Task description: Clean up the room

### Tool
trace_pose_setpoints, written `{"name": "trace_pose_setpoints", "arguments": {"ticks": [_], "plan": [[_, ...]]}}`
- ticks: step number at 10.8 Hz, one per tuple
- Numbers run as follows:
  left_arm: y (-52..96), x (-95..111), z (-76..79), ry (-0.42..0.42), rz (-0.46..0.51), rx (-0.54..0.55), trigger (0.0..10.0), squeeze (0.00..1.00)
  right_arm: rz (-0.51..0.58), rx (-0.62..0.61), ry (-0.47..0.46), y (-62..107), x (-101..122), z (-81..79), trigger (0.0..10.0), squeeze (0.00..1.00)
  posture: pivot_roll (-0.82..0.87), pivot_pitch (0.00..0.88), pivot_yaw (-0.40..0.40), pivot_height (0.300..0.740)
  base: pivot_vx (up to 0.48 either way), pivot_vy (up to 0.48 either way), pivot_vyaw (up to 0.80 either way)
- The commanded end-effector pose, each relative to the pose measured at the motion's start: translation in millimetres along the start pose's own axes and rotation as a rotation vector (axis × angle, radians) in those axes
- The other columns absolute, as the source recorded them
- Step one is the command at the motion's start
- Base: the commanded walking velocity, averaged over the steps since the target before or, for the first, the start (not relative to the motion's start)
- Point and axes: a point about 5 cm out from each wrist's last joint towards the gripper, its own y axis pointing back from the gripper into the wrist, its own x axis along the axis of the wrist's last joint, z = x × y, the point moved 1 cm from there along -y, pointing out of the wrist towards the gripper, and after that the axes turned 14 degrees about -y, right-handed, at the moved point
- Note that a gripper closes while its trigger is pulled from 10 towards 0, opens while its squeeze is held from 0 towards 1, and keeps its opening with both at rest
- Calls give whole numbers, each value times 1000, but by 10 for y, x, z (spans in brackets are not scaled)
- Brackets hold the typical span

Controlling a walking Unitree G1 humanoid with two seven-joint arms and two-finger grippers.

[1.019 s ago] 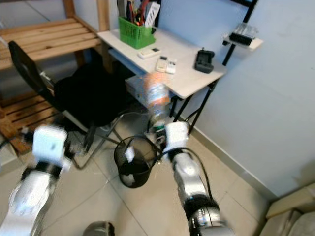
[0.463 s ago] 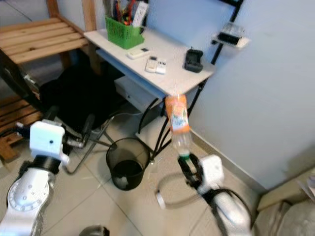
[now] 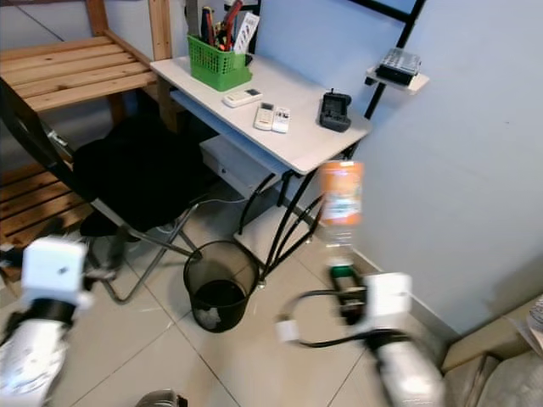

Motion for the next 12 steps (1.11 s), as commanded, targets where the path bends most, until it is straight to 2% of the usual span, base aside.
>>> {"name": "trace_pose_setpoints", "arguments": {"ticks": [1,3,5,10,12], "plan": [[-27,96,7,-6,39,5,10000,0,14,-16,14,-1,44,3,10000,0,148,0,-96,740,0,0,0],[-75,68,-12,29,14,19,10000,0,4,-39,-15,-123,-25,-64,10000,0,144,0,-92,740,0,0,0],[-128,79,-8,48,14,22,10000,0,12,-46,-1,-167,-15,-77,10000,0,138,0,-91,740,0,0,0],[-185,137,35,63,32,-6,10000,0,29,-52,28,-226,13,-92,10000,0,125,0,-80,740,316,341,0],[-208,144,51,53,33,-15,10000,0,22,-50,31,-237,-1,-92,10000,0,127,0,-79,740,409,141,0]]}}
